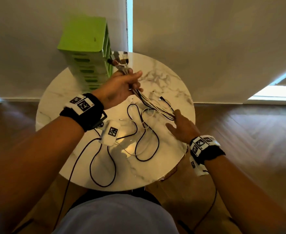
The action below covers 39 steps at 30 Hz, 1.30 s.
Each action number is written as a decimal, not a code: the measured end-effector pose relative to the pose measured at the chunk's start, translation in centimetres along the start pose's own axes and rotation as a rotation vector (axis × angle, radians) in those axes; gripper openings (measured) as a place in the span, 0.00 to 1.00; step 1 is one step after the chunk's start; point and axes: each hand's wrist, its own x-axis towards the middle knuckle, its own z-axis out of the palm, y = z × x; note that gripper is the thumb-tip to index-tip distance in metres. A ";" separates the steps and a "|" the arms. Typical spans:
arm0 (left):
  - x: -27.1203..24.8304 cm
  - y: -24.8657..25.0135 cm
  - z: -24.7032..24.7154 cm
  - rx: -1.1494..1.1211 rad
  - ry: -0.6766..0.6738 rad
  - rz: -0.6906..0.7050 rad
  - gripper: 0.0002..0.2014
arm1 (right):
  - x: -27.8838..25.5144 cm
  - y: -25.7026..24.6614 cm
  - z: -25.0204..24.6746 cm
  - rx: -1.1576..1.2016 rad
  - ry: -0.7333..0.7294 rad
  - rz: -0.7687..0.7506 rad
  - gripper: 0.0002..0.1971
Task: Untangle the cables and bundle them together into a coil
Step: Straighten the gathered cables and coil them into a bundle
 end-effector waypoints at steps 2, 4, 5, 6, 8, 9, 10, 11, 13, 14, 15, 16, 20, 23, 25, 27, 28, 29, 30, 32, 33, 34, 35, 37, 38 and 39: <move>0.9 0.0 -0.5 -0.037 0.114 0.067 0.13 | -0.5 -1.7 1.4 -0.122 -0.013 -0.067 0.33; 1.5 -0.2 -1.0 -0.020 0.224 0.100 0.13 | -1.4 -3.6 3.4 -0.205 -0.047 -0.187 0.39; 1.6 -0.6 -1.2 0.011 0.263 0.095 0.14 | -2.0 -4.4 4.6 -0.219 -0.088 -0.240 0.42; 1.7 -1.0 -1.3 0.053 0.291 0.080 0.14 | -2.6 -5.1 5.5 -0.211 -0.168 -0.259 0.44; 1.7 -2.0 -1.6 0.166 0.335 0.038 0.13 | -3.5 -6.2 6.6 -0.152 -0.351 -0.257 0.45; 1.7 -2.5 -1.9 0.224 0.365 0.016 0.13 | -3.4 -6.4 6.5 -0.106 -0.434 -0.243 0.44; 1.6 -2.8 -2.3 0.265 0.394 -0.001 0.14 | -3.2 -7.0 5.5 -0.057 -0.513 -0.218 0.40; 1.6 -3.0 -2.8 0.280 0.422 -0.010 0.14 | -2.6 -7.2 4.6 0.014 -0.581 -0.200 0.37; 1.6 -3.0 -3.9 0.241 0.462 -0.011 0.15 | -0.5 -7.7 2.2 0.126 -0.576 -0.176 0.42; 1.5 -2.9 -4.6 0.201 0.477 -0.014 0.16 | 0.6 -8.1 1.0 0.156 -0.501 -0.154 0.46; 1.4 -2.8 -5.0 0.157 0.484 -0.022 0.16 | 1.9 -8.2 0.1 0.191 -0.402 -0.128 0.47; 1.2 -2.7 -5.5 0.125 0.487 -0.037 0.17 | 3.3 -8.3 -0.4 0.230 -0.306 -0.112 0.43; 0.4 -3.3 -6.9 0.133 0.482 -0.106 0.19 | 8.0 -9.6 1.1 0.275 -0.177 -0.120 0.17; -0.2 -4.1 -7.4 0.146 0.467 -0.126 0.20 | 10.1 -10.4 4.2 0.215 -0.355 -0.054 0.12; -0.7 -4.5 -8.1 0.146 0.466 -0.146 0.20 | 11.0 -11.0 5.9 0.051 -0.456 -0.013 0.15; -1.4 -5.0 -8.8 0.153 0.474 -0.165 0.20 | 11.6 -11.3 6.8 -0.075 -0.496 -0.009 0.16; -1.6 -5.2 -9.1 0.163 0.477 -0.175 0.20 | 11.7 -11.3 7.1 -0.088 -0.500 0.001 0.15; -2.0 -5.4 -9.5 0.168 0.480 -0.186 0.20 | 12.0 -11.2 7.3 -0.089 -0.498 0.008 0.14; -2.2 -5.7 -9.8 0.168 0.475 -0.196 0.20 | 12.1 -11.1 7.4 -0.095 -0.489 0.001 0.13; -2.7 -6.2 -10.3 0.154 0.468 -0.204 0.21 | 12.5 -10.6 7.3 -0.091 -0.476 -0.046 0.10; -2.8 -6.4 -10.5 0.154 0.467 -0.205 0.22 | 12.7 -10.4 7.1 -0.077 -0.457 -0.073 0.09; -2.9 -6.6 -10.6 0.161 0.469 -0.207 0.21 | 13.1 -10.2 6.7 -0.062 -0.419 -0.102 0.09; -3.0 -6.8 -10.8 0.172 0.474 -0.209 0.20 | 13.4 -10.1 6.1 -0.045 -0.357 -0.130 0.10; -2.9 -7.2 -11.1 0.177 0.488 -0.197 0.18 | 14.1 -10.0 4.4 0.029 -0.177 -0.163 0.09; -2.9 -7.3 -11.1 0.163 0.503 -0.188 0.17 | 14.4 -10.2 3.4 0.106 -0.083 -0.156 0.08; -2.8 -7.4 -11.1 0.137 0.519 -0.177 0.17 | 14.5 -10.6 2.2 0.206 -0.008 -0.132 0.07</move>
